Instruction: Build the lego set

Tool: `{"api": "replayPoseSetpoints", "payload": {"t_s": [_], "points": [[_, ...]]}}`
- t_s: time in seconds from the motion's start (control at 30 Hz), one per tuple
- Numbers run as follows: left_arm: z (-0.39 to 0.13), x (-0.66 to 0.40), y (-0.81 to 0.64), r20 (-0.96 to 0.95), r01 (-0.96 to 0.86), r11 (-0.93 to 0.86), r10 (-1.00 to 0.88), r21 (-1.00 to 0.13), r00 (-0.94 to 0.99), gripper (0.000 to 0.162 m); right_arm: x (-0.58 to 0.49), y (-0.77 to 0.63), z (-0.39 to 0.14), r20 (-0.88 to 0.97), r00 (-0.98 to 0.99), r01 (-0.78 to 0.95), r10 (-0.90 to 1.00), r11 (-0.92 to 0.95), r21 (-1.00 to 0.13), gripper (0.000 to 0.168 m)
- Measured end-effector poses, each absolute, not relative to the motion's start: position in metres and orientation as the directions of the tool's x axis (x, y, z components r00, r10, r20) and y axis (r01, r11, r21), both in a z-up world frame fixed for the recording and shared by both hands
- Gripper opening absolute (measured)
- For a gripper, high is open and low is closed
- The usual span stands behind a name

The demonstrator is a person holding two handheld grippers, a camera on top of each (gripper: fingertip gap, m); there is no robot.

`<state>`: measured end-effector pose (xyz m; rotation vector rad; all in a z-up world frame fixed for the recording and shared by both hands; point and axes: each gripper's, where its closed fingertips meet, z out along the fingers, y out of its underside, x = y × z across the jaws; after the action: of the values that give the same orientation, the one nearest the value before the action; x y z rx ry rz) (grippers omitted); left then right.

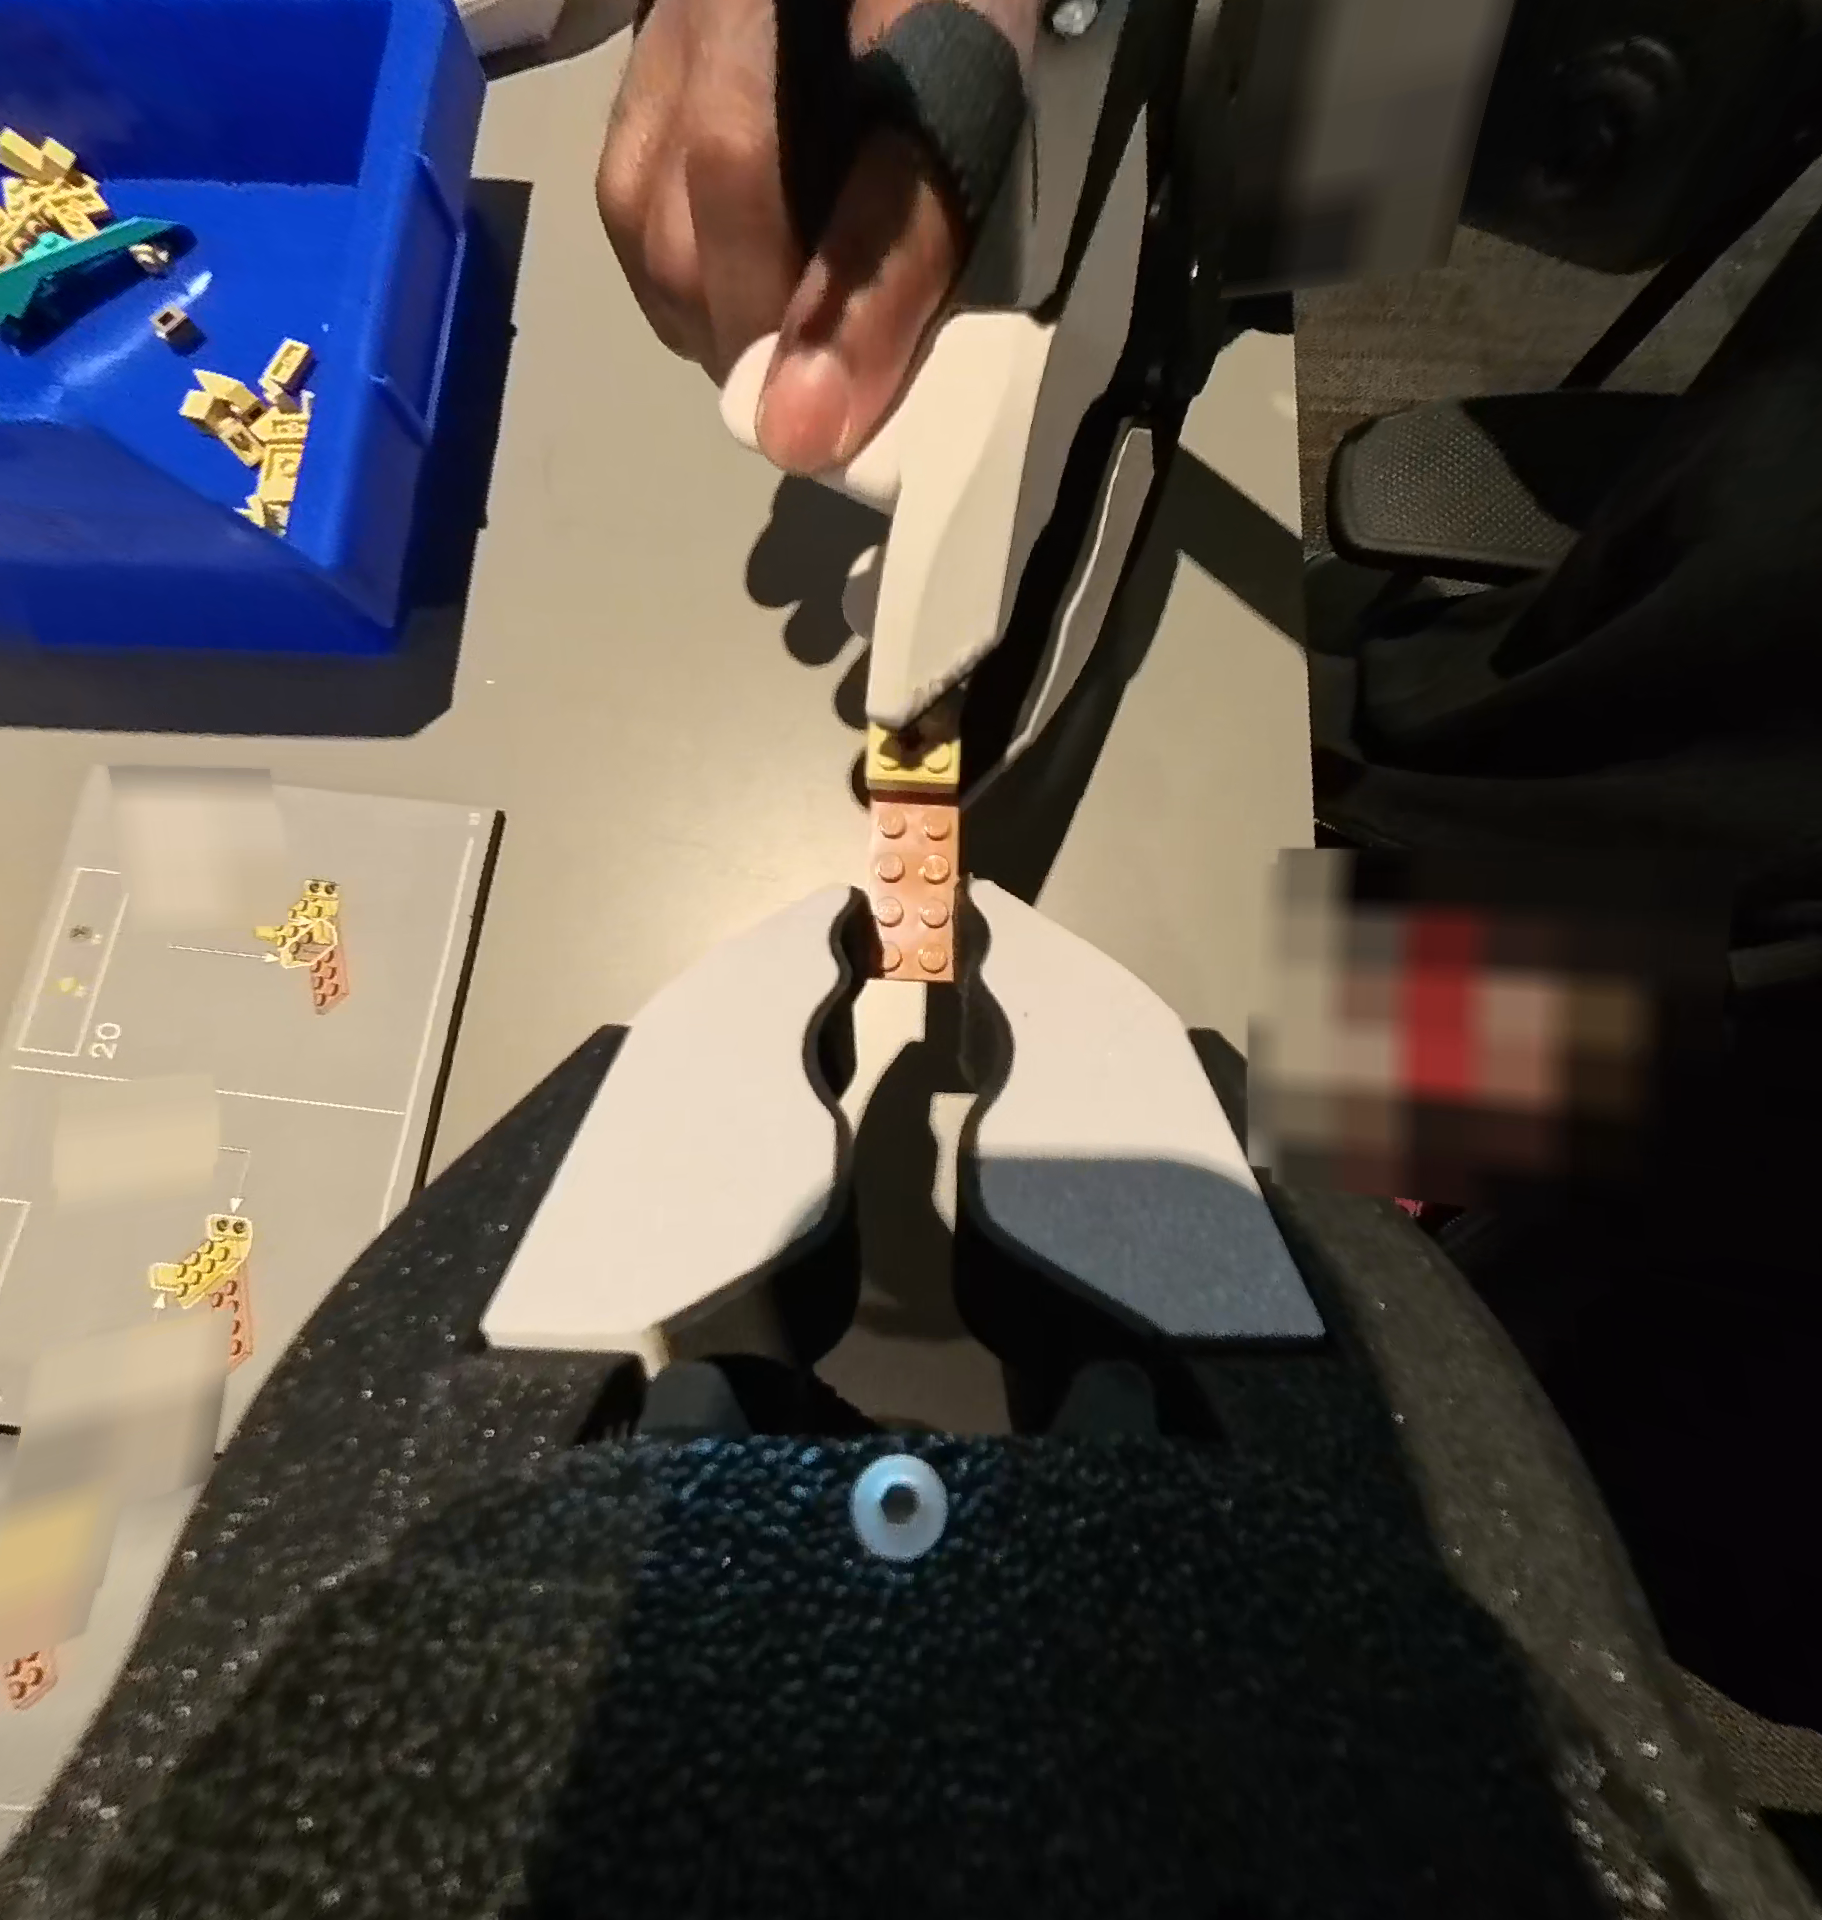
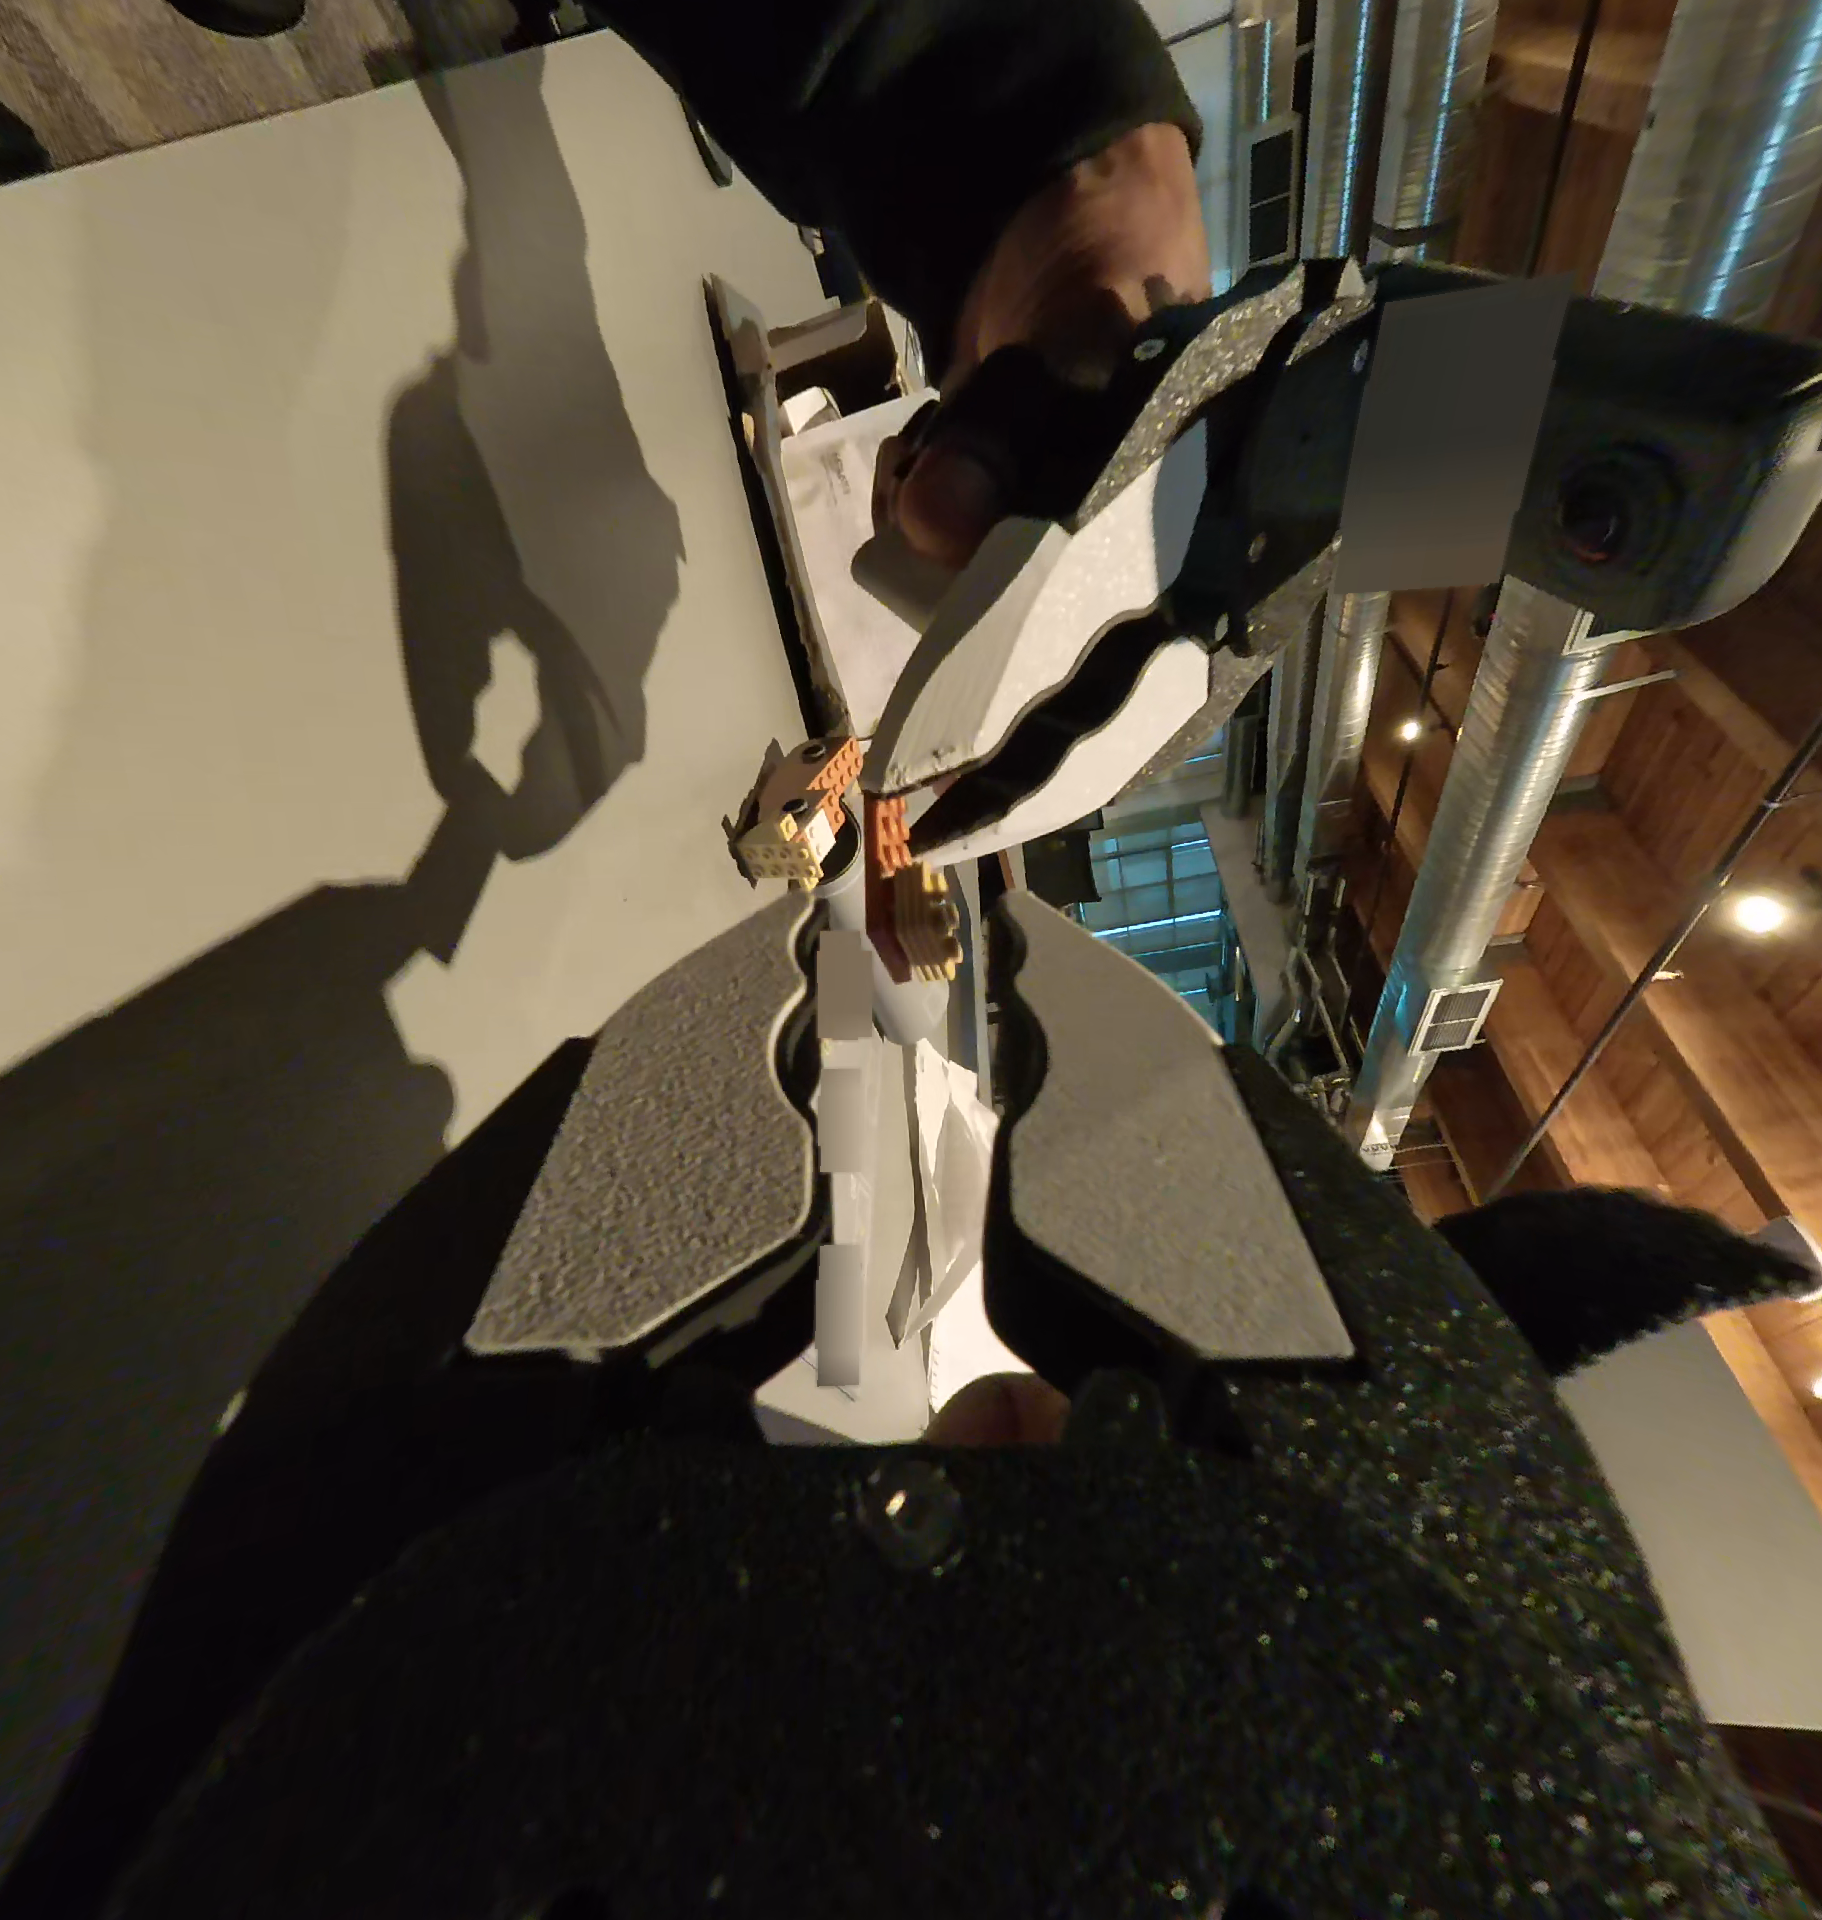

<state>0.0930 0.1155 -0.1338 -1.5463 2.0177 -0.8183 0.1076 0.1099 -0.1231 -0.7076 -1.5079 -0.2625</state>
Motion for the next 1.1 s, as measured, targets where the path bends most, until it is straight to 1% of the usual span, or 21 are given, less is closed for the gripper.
{"api": "replayPoseSetpoints", "payload": {"t_s": [0.27, 0.37, 0.67, 0.83, 0.87, 0.9, 0.97, 1.03, 1.1], "points": [[-0.134, 0.092, 0.112, 0.023, -0.686, 0.179, -0.961, -0.705, -0.275, 0.015, 0.106, 0.107, -0.123, 0.956, 0.083, 0.567, 0.282, 0.775, -0.278, 0.022], [-0.134, 0.093, 0.11, 0.035, -0.685, 0.178, -0.958, -0.706, -0.285, 0.015, 0.105, 0.106, -0.124, 0.956, 0.077, 0.569, 0.283, 0.775, -0.275, 0.017], [-0.135, 0.093, 0.108, 0.07, -0.692, 0.161, -0.954, -0.704, -0.293, 0.015, 0.105, 0.107, -0.126, 0.948, 0.04, 0.589, 0.317, 0.759, -0.279, 0.013], [-0.136, 0.095, 0.107, 0.081, -0.689, 0.159, -0.95, -0.707, -0.303, 0.012, 0.106, 0.107, -0.129, 0.942, 0.023, 0.597, 0.336, 0.751, -0.282, 0.013], [-0.136, 0.095, 0.106, 0.086, -0.684, 0.157, -0.948, -0.712, -0.307, 0.009, 0.106, 0.107, -0.13, 0.94, 0.016, 0.601, 0.342, 0.747, -0.282, 0.013], [-0.132, 0.098, 0.105, 0.1, -0.67, 0.14, -0.947, -0.729, -0.306, 0.0, 0.105, 0.106, -0.132, 0.937, 0.006, 0.599, 0.348, 0.749, -0.282, 0.013], [-0.129, 0.099, 0.106, 0.109, -0.655, 0.125, -0.946, -0.745, -0.304, 0.0, 0.102, 0.104, -0.135, 0.94, -0.001, 0.601, 0.34, 0.752, -0.271, 0.013], [-0.132, 0.098, 0.111, 0.081, -0.665, 0.134, -0.956, -0.735, -0.282, 0.0, 0.101, 0.106, -0.136, 0.947, -0.001, 0.615, 0.32, 0.747, -0.252, 0.013], [-0.134, 0.095, 0.113, 0.086, -0.667, 0.121, -0.959, -0.735, -0.27, 0.0, 0.103, 0.107, -0.133, 0.946, 0.024, 0.613, 0.324, 0.743, -0.271, 0.013]]}}
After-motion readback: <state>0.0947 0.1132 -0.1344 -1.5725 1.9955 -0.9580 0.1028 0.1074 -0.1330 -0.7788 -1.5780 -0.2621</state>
